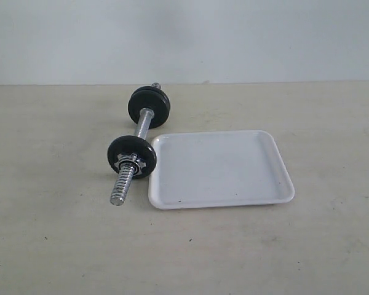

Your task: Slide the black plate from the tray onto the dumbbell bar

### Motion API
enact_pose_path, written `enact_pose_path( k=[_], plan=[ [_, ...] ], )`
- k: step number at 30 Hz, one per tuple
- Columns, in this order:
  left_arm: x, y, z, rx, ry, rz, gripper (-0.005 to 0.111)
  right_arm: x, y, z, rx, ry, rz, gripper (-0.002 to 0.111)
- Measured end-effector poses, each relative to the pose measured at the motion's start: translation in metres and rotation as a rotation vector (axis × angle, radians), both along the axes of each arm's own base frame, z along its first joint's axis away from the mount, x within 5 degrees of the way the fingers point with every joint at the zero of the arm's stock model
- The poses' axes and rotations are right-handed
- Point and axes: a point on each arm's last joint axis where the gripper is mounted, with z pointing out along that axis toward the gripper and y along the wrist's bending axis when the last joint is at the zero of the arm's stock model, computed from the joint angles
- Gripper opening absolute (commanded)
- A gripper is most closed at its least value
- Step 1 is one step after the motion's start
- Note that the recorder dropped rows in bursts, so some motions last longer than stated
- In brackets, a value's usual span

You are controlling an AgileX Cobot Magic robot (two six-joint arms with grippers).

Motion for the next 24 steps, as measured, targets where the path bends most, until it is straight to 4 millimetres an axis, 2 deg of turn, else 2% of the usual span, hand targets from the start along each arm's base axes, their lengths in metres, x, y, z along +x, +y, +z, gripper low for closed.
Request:
enact_pose_path(
  k=[5, 9, 15, 24],
  plan=[
    [0.003, -0.004, -0.006, 0.068, 0.101, -0.017, 0.004, 0.000, 0.000, 0.000, 0.000, 0.000, 0.000, 0.004],
    [0.009, -0.008, -0.036, 0.140, 0.355, -0.059, 0.004, 0.000, 0.000, 0.000, 0.000, 0.000, -0.002, 0.004],
    [0.008, -0.005, -0.059, 0.192, 0.596, -0.039, 0.004, 0.000, 0.000, 0.000, 0.000, 0.000, -0.002, 0.004],
    [0.007, -0.007, -0.062, 0.078, 0.627, -0.073, 0.004, 0.000, 0.000, 0.000, 0.000, 0.000, -0.002, 0.004]
  ],
)
